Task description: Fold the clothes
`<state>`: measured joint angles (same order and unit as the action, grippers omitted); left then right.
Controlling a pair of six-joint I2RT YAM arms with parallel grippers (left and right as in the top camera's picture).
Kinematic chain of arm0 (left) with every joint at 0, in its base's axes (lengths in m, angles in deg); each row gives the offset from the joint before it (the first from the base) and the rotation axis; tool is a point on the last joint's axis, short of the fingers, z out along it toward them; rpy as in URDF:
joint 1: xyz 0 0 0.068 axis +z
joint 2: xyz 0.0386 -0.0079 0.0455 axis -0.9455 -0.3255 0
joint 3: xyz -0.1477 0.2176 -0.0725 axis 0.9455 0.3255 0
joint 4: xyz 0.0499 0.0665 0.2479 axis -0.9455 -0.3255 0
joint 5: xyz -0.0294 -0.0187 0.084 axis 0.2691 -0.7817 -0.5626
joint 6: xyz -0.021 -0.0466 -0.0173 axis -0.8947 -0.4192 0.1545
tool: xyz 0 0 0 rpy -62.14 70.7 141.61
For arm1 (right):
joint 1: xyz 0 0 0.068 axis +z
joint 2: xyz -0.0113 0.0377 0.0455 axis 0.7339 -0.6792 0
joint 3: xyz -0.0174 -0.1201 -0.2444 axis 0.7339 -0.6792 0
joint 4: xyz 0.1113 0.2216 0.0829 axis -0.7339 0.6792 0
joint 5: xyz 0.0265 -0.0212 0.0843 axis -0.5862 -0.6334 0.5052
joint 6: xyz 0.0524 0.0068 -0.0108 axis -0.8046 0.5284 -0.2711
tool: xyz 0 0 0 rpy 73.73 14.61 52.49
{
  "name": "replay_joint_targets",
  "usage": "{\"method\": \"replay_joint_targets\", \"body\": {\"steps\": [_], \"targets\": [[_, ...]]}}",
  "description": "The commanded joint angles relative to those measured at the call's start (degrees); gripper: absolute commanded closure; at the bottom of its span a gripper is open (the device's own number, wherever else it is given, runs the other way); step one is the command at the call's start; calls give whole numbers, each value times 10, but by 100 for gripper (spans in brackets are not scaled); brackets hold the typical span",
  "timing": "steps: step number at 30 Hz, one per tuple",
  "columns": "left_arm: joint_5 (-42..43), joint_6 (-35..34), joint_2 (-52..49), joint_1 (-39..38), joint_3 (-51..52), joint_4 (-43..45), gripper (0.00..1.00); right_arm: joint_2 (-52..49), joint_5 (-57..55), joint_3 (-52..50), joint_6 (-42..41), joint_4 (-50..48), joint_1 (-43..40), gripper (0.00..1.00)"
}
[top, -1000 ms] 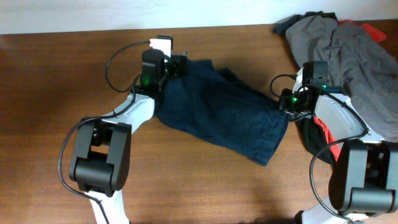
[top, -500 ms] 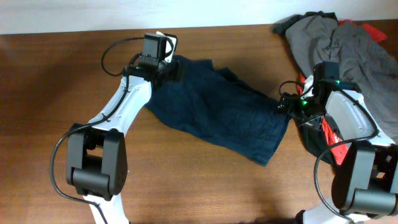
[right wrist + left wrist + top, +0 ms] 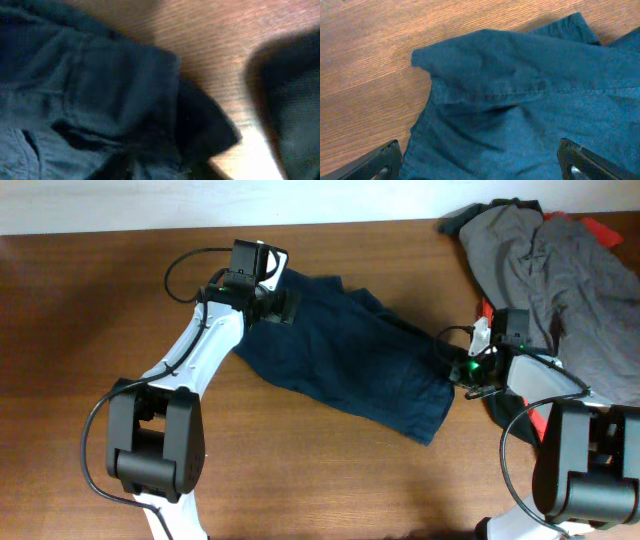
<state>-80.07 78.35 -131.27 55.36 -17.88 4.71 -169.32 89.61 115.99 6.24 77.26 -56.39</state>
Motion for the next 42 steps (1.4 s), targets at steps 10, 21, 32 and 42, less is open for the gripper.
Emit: {"method": "replay_joint_targets", "body": {"steps": [10, 21, 32, 42], "targets": [[3, 14, 13, 0, -7, -25, 1, -52, -31, -9, 186, -277, 7, 96], [47, 16, 5, -1, -2, -28, 1, -76, 72, 110, 222, -147, 5, 93], [34, 35, -28, 41, -1, -50, 7, -76, 70, 304, 197, 185, 5, 4], [151, 44, -49, 109, -1, -92, 100, -76, 84, 301, 176, 241, 5, 93]]}}
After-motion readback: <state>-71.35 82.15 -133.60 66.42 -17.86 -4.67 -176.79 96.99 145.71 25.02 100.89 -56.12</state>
